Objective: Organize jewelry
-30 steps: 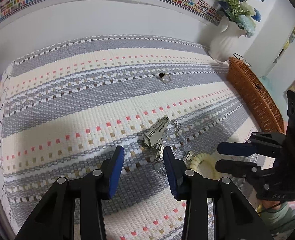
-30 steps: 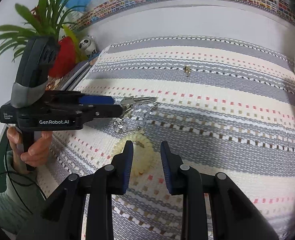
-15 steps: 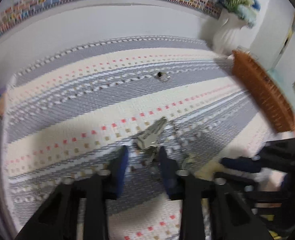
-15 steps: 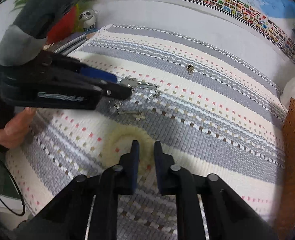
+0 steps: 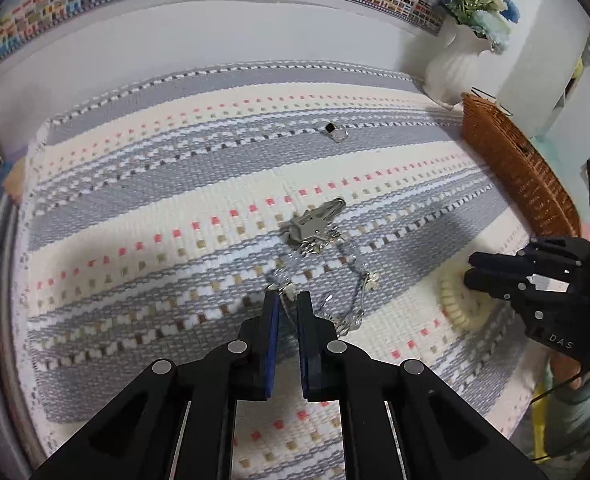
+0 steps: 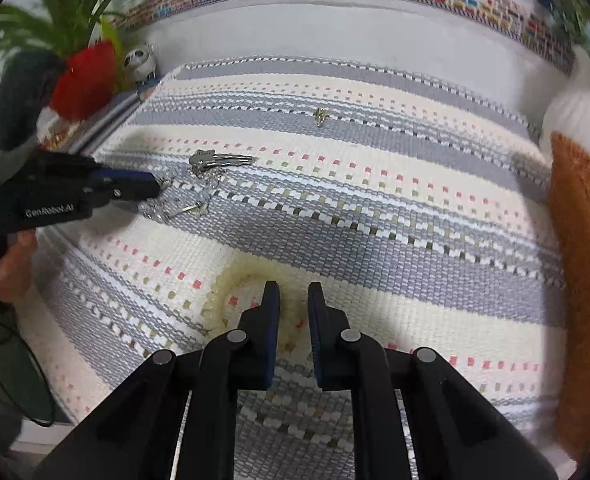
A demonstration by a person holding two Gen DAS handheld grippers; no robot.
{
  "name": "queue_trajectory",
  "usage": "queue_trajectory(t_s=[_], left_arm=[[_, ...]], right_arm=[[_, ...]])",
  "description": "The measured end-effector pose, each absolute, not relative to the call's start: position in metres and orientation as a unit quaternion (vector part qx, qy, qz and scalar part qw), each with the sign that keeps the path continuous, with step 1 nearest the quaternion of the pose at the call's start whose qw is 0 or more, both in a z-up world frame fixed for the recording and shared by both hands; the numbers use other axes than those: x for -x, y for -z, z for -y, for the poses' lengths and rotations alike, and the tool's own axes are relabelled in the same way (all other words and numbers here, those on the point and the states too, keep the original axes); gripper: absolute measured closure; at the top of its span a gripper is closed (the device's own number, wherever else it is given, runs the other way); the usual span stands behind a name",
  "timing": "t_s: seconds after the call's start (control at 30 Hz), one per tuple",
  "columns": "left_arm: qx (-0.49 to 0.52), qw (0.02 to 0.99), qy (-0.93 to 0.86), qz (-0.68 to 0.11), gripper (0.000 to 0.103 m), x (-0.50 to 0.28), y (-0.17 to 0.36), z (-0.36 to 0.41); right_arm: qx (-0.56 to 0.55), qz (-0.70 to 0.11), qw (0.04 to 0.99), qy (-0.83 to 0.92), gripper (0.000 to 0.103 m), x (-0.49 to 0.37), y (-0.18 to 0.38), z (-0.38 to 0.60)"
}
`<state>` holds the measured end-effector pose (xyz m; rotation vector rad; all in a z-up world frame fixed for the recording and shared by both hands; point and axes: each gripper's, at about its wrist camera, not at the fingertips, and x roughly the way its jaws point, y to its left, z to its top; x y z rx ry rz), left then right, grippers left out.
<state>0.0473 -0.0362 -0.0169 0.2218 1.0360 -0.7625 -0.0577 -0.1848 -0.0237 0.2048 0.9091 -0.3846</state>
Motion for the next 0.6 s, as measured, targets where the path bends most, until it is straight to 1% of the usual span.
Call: queue_trajectory(t_s=[0.07,0.23,0.37,0.47,0.53,0.6], left_arm=[[-0.104,0.795,0.352,-0.482,0.093,-0.049,0.017,0.039],[-0.125,0.8,0.338,-0.479,0.091,-0.05,0.016,0.053],[-0.136,0.805,0.329,-0.474,0.087,-0.052,0.017,0.065],[-0.14,0.804,0.334,-0.472,0.074,-0.053,0.017,0.07],[-0.145,0.802,0.339,-0.469,0.062,-0.051,0.018,0.074],[-0.16,0.806,0.337,-0.459,0.061,-0.047,0.019,0.078]], right_arm=[[-0.108,-0.433,0.876,0.182,0.086,0.061,0.023,0.189],[-0.109,-0.431,0.879,0.175,0.077,0.061,0.022,0.189],[-0.106,-0.429,0.881,0.169,0.075,0.058,0.022,0.189],[-0.104,-0.431,0.882,0.161,0.075,0.059,0.022,0.191],[-0.093,-0.439,0.88,0.157,0.074,0.059,0.023,0.191],[-0.078,-0.445,0.88,0.15,0.073,0.056,0.022,0.188]])
